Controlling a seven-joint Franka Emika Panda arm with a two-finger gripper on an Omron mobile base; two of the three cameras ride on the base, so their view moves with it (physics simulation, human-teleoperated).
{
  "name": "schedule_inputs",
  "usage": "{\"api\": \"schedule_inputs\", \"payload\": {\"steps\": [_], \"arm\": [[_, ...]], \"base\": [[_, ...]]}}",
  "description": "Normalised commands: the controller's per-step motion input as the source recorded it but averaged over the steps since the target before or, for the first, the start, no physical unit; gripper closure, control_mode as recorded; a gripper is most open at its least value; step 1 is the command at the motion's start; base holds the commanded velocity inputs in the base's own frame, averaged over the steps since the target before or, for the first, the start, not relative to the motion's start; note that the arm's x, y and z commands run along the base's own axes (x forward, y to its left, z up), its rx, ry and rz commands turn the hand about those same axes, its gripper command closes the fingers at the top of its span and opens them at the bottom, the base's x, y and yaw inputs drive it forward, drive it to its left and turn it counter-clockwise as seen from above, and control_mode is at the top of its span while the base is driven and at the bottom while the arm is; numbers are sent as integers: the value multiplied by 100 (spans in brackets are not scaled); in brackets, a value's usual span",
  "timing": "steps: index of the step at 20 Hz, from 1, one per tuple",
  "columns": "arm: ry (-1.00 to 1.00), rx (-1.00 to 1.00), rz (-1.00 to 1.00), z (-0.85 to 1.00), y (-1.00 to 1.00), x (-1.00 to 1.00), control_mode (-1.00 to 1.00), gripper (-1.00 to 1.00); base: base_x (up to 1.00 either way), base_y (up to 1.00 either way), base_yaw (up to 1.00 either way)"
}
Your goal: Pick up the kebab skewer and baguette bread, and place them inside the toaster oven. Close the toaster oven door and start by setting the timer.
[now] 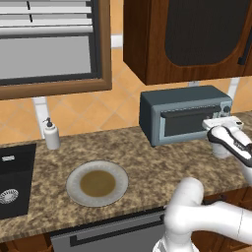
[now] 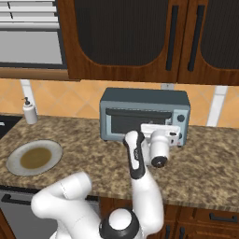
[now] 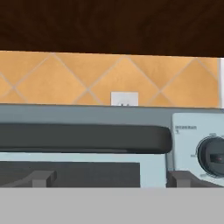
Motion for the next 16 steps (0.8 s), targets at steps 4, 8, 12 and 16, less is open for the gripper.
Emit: {"api": "schedule_inputs", "payload": {"steps": [4,8,12,16], "arm": [[5,0,3,1,-64,-46,-100,-100],[13,0,0,0,-37,-22,-100,-100],[12,0,0,0,-24,-3,-100,-100],[7,0,0,0,-7,0,-100,-100]], "base": [[0,0,0],[0,0,0],[0,0,0],[0,0,0]]}}
